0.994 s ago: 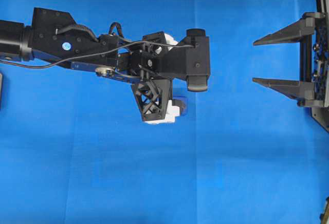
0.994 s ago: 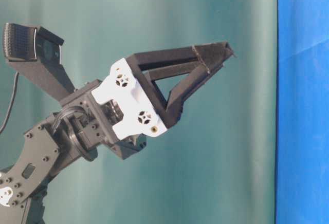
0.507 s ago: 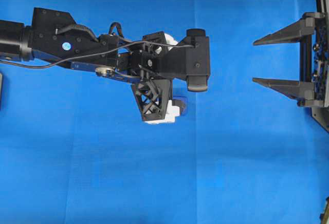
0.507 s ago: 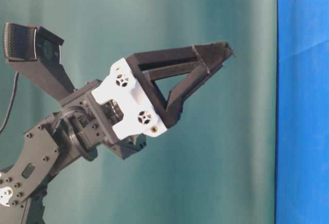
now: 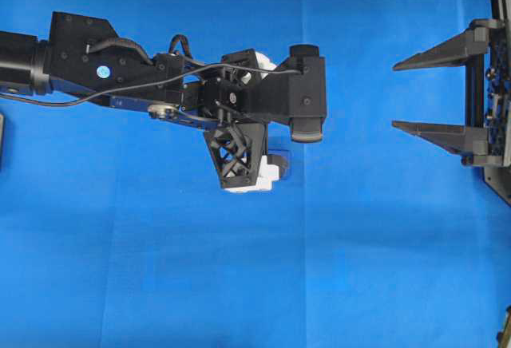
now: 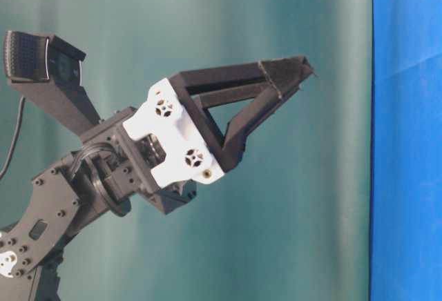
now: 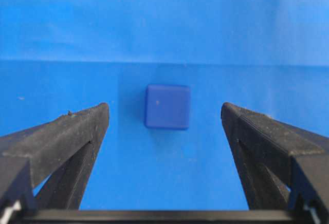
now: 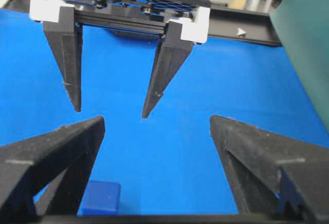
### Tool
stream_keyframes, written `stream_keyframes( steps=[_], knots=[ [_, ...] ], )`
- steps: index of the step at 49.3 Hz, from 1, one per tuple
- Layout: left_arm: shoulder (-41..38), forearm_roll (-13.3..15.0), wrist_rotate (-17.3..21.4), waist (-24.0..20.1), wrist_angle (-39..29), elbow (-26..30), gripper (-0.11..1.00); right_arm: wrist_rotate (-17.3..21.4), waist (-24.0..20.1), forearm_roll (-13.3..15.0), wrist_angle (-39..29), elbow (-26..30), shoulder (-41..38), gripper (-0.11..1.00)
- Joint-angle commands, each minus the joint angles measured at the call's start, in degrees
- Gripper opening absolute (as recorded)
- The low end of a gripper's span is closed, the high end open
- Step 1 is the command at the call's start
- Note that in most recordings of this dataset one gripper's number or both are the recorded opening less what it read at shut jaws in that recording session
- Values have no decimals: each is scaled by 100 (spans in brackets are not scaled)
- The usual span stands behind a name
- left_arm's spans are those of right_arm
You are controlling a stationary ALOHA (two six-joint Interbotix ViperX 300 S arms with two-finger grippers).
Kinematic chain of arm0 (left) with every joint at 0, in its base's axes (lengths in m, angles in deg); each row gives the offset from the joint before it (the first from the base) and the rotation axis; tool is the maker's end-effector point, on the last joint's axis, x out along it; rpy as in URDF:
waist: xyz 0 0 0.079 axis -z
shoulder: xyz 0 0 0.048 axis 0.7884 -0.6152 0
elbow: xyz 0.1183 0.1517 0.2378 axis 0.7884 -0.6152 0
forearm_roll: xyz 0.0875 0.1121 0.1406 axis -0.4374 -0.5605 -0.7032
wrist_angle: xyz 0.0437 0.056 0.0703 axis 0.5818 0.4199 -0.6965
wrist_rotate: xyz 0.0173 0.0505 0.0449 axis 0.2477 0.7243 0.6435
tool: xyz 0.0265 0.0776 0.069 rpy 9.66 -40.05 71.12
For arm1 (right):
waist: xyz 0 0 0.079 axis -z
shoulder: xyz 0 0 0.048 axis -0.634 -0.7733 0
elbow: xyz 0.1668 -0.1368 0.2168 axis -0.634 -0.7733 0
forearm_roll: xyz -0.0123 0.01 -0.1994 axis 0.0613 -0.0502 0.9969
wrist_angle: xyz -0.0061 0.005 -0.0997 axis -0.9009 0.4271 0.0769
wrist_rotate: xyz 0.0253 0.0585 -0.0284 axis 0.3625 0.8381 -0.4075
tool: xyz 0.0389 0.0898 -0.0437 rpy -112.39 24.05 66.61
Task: Handover the blue block to the right arm after grasping it with the left arm, then place it in the designated position.
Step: 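Lower the left gripper around the blue cube and close it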
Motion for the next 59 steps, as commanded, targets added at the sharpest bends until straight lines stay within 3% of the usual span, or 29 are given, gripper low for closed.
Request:
stream_keyframes(
  steps=[1,19,40,59],
  knots=[
    [97,0,18,9,18,141,93,9,9,-18,26,97,-26,97],
    [26,0,0,9,132,62,93,0,9,-9,18,97,-26,97],
    [-589,-9,-79,70,1433,-527,93,0,9,-9,18,79,-70,97],
    [-1266,0,-88,70,2048,-835,93,0,9,-9,9,70,-123,97]
  ],
)
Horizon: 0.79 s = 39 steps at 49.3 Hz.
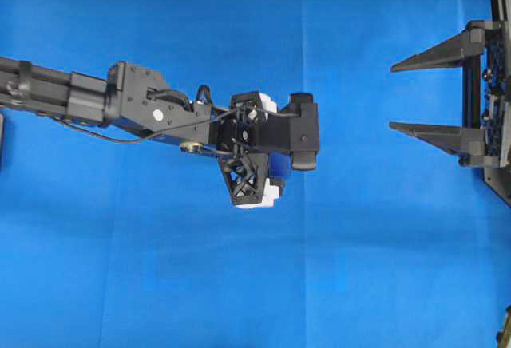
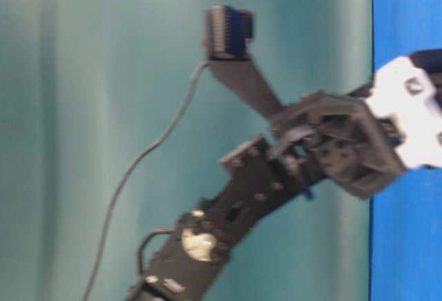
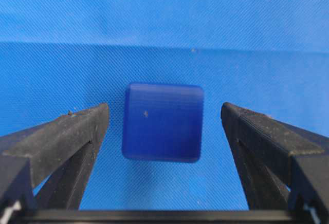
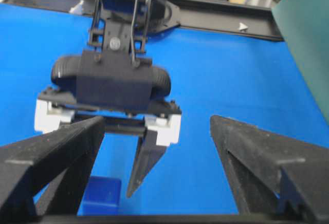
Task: Handover the blue block to the right arm after grasping it with the left arm, then place it in the designated position.
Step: 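Lower the left gripper around the blue cube and close it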
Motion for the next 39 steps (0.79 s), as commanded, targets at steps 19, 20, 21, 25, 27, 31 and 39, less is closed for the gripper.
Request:
stream_keyframes(
  steps=[19,20,21,25,27,31,39],
  knots=[
    [-88,0,9,-18,448,-132,93,0,9,-9,18,53,-70,97],
    [-88,-9,9,-18,448,-132,93,0,9,-9,18,53,-70,97],
    [-88,-9,9,-26,439,-132,93,0,9,-9,18,53,-70,97],
    [-88,0,18,-18,448,-132,93,0,9,-9,18,53,-70,97],
    [-79,-9,18,-26,448,-132,93,0,9,-9,18,53,-70,97],
    [-79,-9,18,-18,439,-123,92,0,9,-18,26,53,-70,97],
    [-88,-9,105,9,413,-114,72,0,18,-9,18,53,-70,97]
  ],
)
